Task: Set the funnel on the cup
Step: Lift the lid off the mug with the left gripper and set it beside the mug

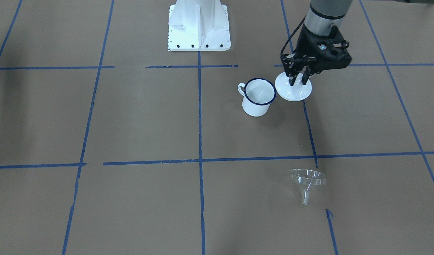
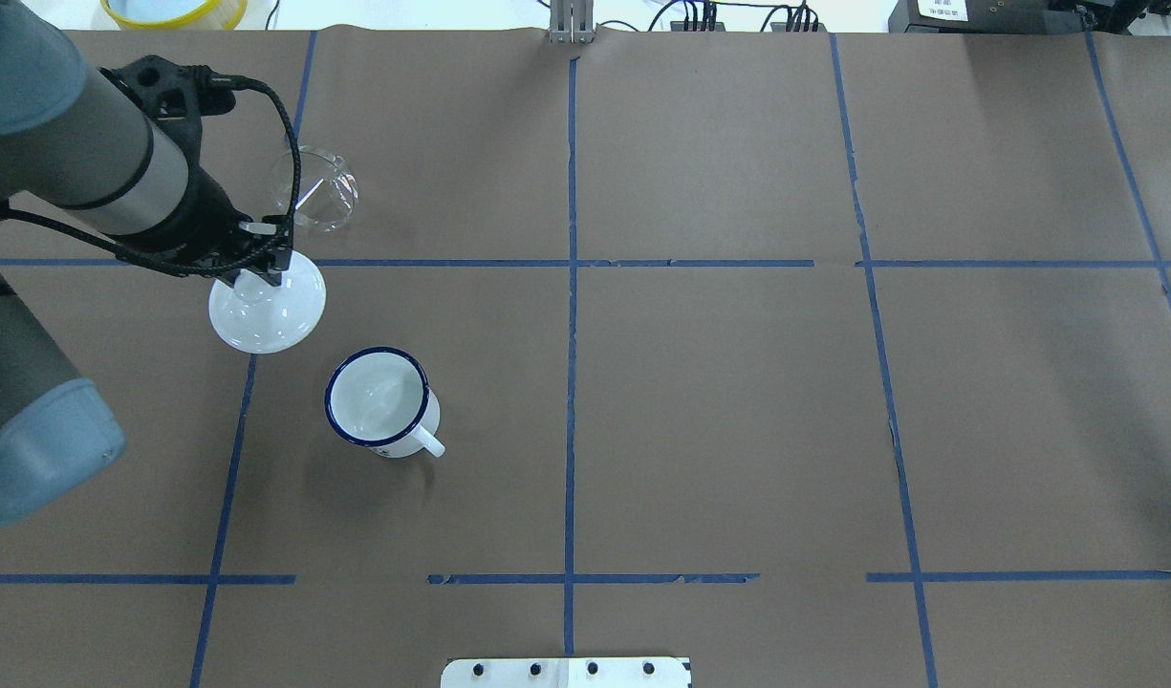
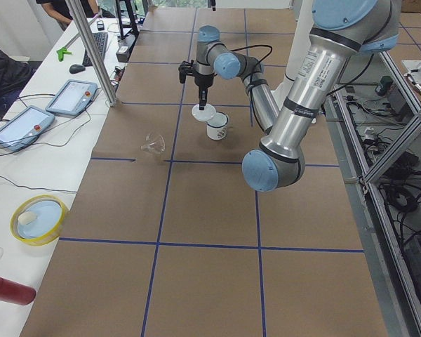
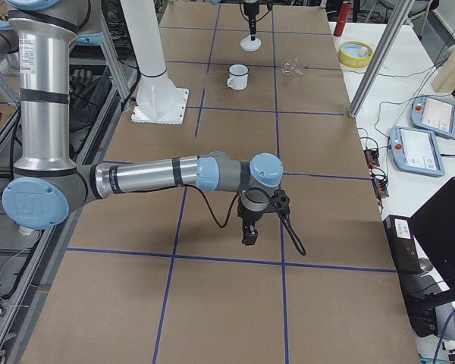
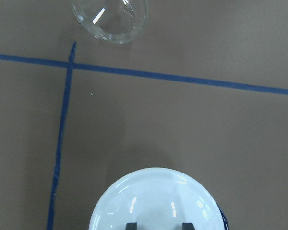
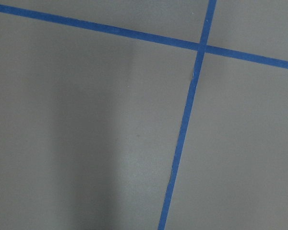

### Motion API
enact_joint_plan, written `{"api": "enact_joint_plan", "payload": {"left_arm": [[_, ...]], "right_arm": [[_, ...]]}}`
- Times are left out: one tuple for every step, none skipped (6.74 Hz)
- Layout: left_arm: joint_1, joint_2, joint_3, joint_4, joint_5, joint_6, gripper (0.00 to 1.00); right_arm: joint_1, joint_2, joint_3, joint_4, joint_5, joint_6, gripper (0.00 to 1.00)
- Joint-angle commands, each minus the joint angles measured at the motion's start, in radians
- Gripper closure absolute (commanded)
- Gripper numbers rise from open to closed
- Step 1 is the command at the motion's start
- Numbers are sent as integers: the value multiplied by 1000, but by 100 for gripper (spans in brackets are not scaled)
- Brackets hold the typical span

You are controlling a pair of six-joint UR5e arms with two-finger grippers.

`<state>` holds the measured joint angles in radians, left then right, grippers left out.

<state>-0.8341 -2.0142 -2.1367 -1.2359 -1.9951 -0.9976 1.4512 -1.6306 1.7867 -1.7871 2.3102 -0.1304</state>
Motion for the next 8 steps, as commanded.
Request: {"api": "enact_joint_plan", "payload": {"left_arm": [[-31,98,10,-82,-5,74,100],[-28,160,35,-206,-10,29,100],[-20,187,91,-331,-8,-36,100],[21,192,144,-399,-5,-76,100],[68,192,176,-424,2,-113,100],[97,192,213,-468,4,-145,100],[122,201,251,-526,4,-167,100],[125,204,291,-572,2,-167,100]], "right_arm": [[0,0,0,0,0,0,0],[0,0,0,0,0,0,0],[0,0,0,0,0,0,0],[0,0,0,0,0,0,0],[0,0,0,0,0,0,0],[0,0,-1,0,0,0,0],[0,0,-1,0,0,0,0],[0,0,0,0,0,0,0]]}}
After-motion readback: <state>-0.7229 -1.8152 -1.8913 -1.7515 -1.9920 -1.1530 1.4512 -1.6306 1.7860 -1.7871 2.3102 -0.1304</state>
